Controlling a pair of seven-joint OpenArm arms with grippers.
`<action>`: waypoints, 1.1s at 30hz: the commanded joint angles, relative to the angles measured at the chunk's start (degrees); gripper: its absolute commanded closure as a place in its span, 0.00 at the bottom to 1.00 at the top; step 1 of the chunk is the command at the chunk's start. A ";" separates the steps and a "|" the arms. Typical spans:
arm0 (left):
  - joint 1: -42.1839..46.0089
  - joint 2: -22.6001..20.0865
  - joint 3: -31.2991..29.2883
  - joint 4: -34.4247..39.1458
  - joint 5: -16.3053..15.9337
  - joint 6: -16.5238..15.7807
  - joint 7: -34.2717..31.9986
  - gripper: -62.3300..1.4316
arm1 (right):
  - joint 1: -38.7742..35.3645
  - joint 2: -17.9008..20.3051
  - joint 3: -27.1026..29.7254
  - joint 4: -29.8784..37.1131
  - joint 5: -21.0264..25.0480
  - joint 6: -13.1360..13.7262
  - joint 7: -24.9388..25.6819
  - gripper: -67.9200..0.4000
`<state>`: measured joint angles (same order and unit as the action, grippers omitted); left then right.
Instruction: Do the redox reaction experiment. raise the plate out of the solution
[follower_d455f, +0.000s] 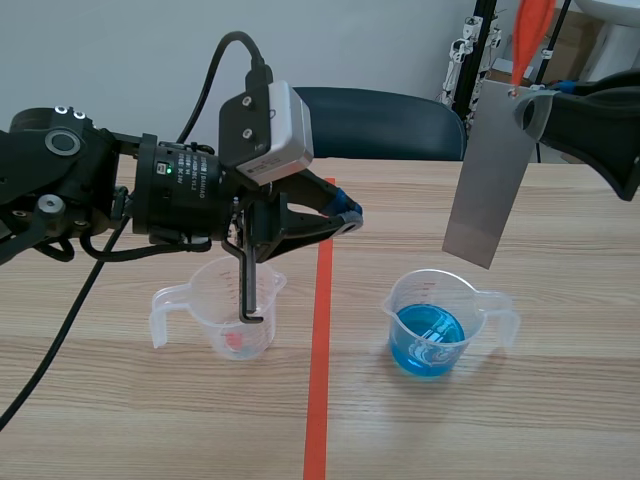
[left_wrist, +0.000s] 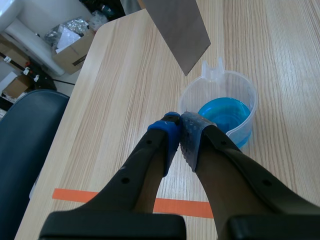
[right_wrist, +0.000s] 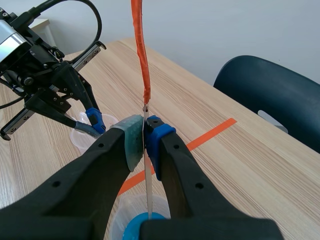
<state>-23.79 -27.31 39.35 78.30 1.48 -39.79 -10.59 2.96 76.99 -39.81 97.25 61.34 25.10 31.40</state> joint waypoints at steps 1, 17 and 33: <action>-0.33 -0.04 -0.15 0.81 -0.79 -0.09 -0.81 0.94 | 0.98 0.92 1.31 0.68 0.63 -0.02 0.85 0.99; -0.33 -0.04 -0.15 0.81 -0.79 -0.09 -0.81 0.94 | 0.98 0.92 1.29 0.68 0.61 -0.02 0.87 0.99; -0.35 -0.04 -0.15 0.81 -0.79 -0.09 -1.64 0.94 | 0.98 0.90 1.29 0.68 0.63 -0.02 0.90 0.99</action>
<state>-23.79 -27.31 39.35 78.30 1.48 -39.79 -11.42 2.96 76.99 -39.81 97.25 61.34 25.10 31.40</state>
